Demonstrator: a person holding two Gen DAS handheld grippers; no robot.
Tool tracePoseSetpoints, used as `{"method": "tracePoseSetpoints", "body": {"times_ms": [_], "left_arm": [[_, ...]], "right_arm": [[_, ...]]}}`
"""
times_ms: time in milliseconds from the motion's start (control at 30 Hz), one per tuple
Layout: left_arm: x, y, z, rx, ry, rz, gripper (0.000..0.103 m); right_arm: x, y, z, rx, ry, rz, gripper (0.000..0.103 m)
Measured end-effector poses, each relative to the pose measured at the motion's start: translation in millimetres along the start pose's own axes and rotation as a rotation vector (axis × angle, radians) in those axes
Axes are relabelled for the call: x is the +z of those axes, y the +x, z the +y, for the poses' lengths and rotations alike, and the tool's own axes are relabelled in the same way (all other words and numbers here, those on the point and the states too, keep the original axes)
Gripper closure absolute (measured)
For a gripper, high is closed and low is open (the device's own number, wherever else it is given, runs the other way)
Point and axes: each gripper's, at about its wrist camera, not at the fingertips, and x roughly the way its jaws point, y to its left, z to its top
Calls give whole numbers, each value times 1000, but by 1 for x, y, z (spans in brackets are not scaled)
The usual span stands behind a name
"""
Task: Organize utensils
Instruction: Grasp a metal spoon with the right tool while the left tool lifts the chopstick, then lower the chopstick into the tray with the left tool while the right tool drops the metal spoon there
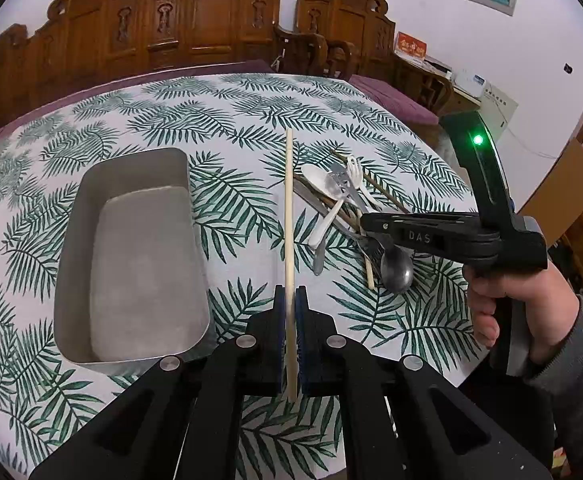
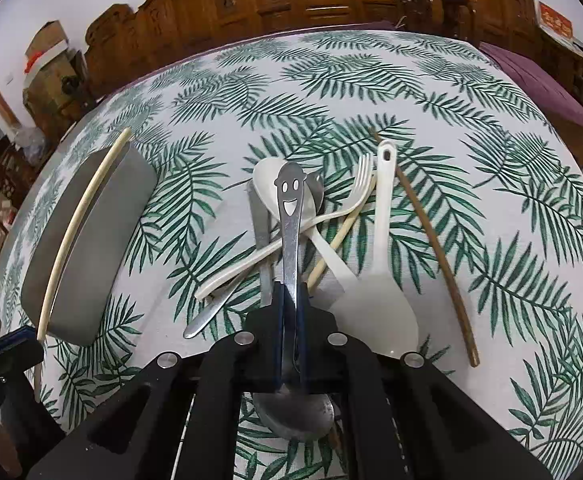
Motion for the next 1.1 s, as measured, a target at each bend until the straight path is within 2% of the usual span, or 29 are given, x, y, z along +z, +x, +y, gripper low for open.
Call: {"method": "tracePoseSetpoints", "body": {"times_ms": [300, 333, 567, 733, 933, 1100], "left_arm": [[1, -7, 5, 9, -2, -12, 99], [2, -8, 6, 11, -4, -16, 99], [10, -20, 27, 28, -34, -47, 99], [16, -30, 47, 44, -56, -70, 99], [20, -24, 72, 81, -71, -52, 99], [14, -12, 93, 113, -93, 2, 99]], "right_arm": [[3, -28, 4, 59, -8, -75, 97], [5, -31, 5, 66, -12, -81, 101], [7, -45, 28, 50, -99, -99, 101], [12, -57, 42, 76, -121, -124, 101], [22, -75, 70, 119, -165, -164, 101], [25, -79, 93, 154, -202, -174, 101]]}}
